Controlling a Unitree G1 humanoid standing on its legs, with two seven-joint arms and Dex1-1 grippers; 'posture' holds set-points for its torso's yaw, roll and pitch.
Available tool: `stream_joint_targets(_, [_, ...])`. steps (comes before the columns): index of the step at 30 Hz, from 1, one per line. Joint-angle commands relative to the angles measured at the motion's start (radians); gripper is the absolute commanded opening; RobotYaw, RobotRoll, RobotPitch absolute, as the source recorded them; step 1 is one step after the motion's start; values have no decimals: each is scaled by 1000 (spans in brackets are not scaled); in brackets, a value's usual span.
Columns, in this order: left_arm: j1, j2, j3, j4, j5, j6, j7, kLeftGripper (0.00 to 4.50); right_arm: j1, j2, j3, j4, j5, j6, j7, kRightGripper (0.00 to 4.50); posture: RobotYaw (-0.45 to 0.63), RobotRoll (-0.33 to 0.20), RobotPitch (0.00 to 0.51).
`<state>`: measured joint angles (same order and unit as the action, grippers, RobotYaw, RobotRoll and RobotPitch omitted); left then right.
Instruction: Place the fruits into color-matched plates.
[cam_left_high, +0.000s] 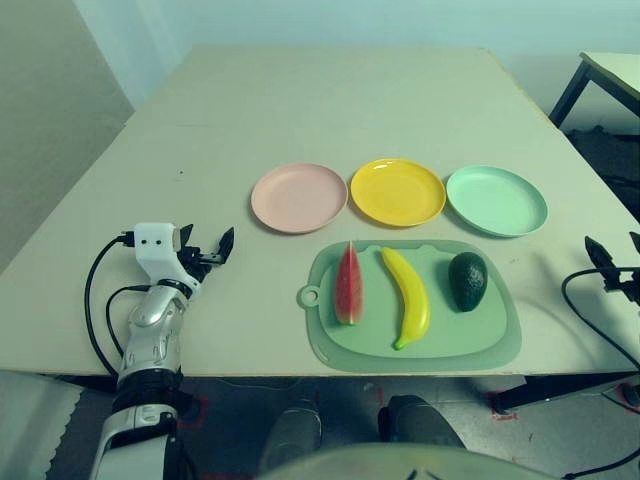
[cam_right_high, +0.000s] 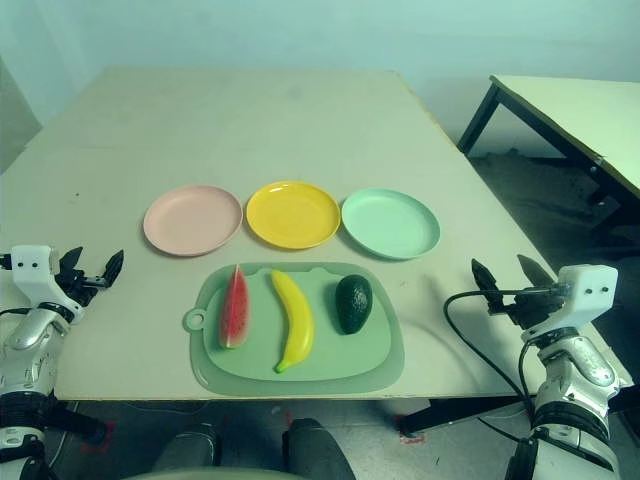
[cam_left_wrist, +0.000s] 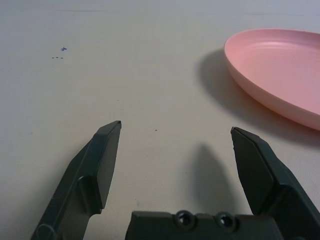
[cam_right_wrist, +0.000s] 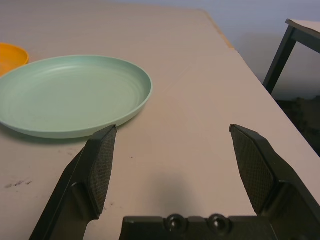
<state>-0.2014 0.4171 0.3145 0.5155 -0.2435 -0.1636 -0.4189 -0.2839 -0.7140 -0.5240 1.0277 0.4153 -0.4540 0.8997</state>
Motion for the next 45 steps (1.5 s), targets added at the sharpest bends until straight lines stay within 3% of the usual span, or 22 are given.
stream_joint_targets(1, [-5,9,-3,24,3,-2,-11,4462,4,-2,-3,1,-1,-8,-5,4500,-111,0,45])
stream_joint_targets(14, [-4,66,39,46,-35,-21,-66,4462,86,49,-4,-81,13,-14,-14,4500,-111,0,46])
stream_joint_targets(16, [6,68,44,49,-67,-53,-139,4462,88,67,-1,-75,10,-21,-19,4500,-117,0,39])
stream_joint_targets(20, [64,117,5,-82,-201,20,-455,4462,96,87,18,-117,5,-13,5,4500,-129,0,30])
stream_joint_targets(24, [88,259,-36,-113,-285,105,-823,4462,105,102,23,-128,3,-7,-1,4500,-135,0,39])
stream_joint_targets(26, [85,303,-49,-109,-297,118,-924,4462,109,107,31,-142,3,-3,2,4500,-127,0,36])
stream_joint_targets(31, [47,361,-77,-100,-294,119,-1096,4462,99,105,16,-138,22,18,-12,4500,-116,0,35])
stream_joint_targets(37, [64,352,-162,-182,-274,35,-1194,4462,98,92,11,-178,38,50,-9,4500,-126,0,32])
stream_joint_targets(41, [55,344,-175,-239,-295,60,-1195,4462,175,67,54,-382,42,148,52,4500,-130,0,36])
stream_joint_targets(45, [15,362,-162,-247,-304,80,-1195,4462,232,-17,93,-554,36,310,93,4500,-151,0,40])
